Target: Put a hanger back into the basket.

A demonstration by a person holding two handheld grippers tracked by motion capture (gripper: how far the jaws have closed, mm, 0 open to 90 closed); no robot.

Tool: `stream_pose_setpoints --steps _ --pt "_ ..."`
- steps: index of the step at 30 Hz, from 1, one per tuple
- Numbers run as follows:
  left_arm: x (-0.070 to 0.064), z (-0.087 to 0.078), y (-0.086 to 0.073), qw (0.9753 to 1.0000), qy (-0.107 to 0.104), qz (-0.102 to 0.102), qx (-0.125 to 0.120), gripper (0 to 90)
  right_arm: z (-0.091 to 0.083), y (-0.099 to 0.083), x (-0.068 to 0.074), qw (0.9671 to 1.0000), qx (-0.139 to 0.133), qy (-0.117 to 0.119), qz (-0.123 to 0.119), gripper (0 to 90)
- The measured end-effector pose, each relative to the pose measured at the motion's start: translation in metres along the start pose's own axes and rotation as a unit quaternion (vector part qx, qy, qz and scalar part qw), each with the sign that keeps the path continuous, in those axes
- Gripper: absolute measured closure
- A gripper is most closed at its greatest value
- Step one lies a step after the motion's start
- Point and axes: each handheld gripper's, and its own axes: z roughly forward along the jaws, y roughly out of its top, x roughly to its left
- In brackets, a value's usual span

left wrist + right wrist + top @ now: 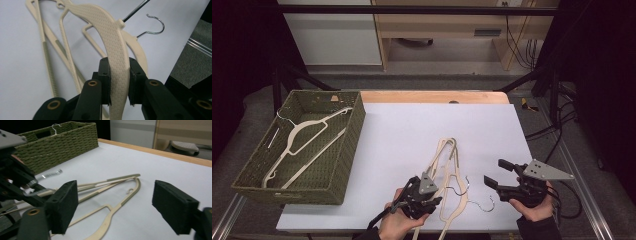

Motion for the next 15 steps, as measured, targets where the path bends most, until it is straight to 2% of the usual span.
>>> stream_pose_setpoints --steps 4,8,15 --pt "0.010 -0.015 -0.002 0.9999 0.007 -0.013 -0.006 76.9 0.004 -0.003 -0.001 0.9998 0.006 -0.019 -0.002 13.6" --pt "0.021 -0.028 -0.005 0.9994 0.023 -0.023 -0.014 78.6 0.006 -0.006 -0.002 0.9996 0.010 -0.027 -0.003 12.6" --pt "0.053 -0.049 -0.010 0.9966 0.060 -0.053 -0.018 83.1 0.008 -0.010 -0.003 0.9993 0.007 -0.036 -0.003 12.5"
